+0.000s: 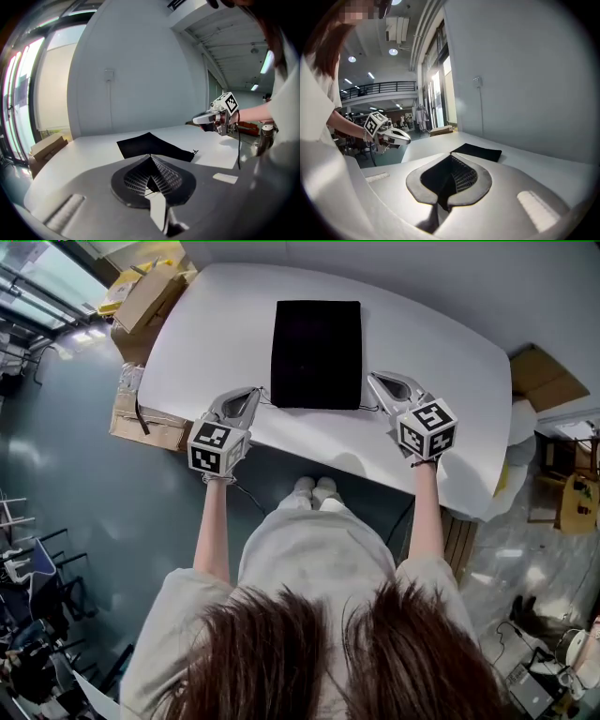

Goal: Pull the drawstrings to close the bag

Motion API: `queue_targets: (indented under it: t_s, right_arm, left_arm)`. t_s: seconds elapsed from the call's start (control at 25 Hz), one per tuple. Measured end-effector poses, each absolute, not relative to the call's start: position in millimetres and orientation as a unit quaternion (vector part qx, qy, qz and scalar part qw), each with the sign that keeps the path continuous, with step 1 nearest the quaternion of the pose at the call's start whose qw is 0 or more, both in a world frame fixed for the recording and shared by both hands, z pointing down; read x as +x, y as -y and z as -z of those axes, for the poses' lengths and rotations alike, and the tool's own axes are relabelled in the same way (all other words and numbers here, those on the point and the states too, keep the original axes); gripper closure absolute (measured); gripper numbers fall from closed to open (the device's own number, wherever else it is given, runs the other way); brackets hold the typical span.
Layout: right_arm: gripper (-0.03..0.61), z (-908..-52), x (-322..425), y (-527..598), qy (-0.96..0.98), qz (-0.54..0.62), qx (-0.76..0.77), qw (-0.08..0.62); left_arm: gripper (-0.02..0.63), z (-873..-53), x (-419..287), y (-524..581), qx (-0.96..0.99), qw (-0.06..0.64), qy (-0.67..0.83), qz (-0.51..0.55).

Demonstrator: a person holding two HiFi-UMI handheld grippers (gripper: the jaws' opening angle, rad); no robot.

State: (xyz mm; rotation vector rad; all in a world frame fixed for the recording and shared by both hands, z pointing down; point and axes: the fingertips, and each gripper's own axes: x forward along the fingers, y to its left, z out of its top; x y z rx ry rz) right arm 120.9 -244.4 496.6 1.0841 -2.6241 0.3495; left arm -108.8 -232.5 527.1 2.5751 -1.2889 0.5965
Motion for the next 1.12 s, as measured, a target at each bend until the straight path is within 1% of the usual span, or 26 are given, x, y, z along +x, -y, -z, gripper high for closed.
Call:
queue_targets:
  t_s: [0.32, 0.6, 0.64, 0.8, 0.92, 0.96, 1.04, 1.12]
  right_arm:
    - [0.566, -532, 131, 242, 0.892, -0.151, 0.371, 0.209]
    - [0.565, -567, 134, 231, 0.888, -0.168, 0.328, 0.275]
    - [0.553, -571, 134, 232, 0.888, -0.169, 0.321, 0.282]
    - [0.469, -588, 133, 230, 0.885, -0.182, 0.292, 0.312]
    - [0.453, -600, 134, 223, 0.883, -0.172, 0.269, 0.345]
    - [0.448, -604, 134, 221, 0.881, -0.17, 0.262, 0.355]
    - [0.433, -611, 132, 217, 0.878, -0.167, 0.248, 0.374]
    - [0.414, -618, 129, 212, 0.873, -0.164, 0.234, 0.396]
  left_arm:
    - [0.62, -565, -107, 238, 0.879, 0.104, 0.371, -0.28]
    - [0.62, -595, -105, 239, 0.886, 0.093, 0.294, -0.347]
    - [0.62, -599, -107, 241, 0.885, 0.089, 0.285, -0.357]
    - [0.555, -611, -109, 246, 0.884, 0.076, 0.26, -0.381]
    - [0.54, -620, -106, 243, 0.88, 0.054, 0.233, -0.41]
    - [0.528, -620, -103, 242, 0.88, 0.043, 0.224, -0.416]
    - [0.481, -622, -100, 242, 0.88, 0.025, 0.21, -0.426]
    - [0.469, -627, -99, 240, 0.878, 0.012, 0.191, -0.439]
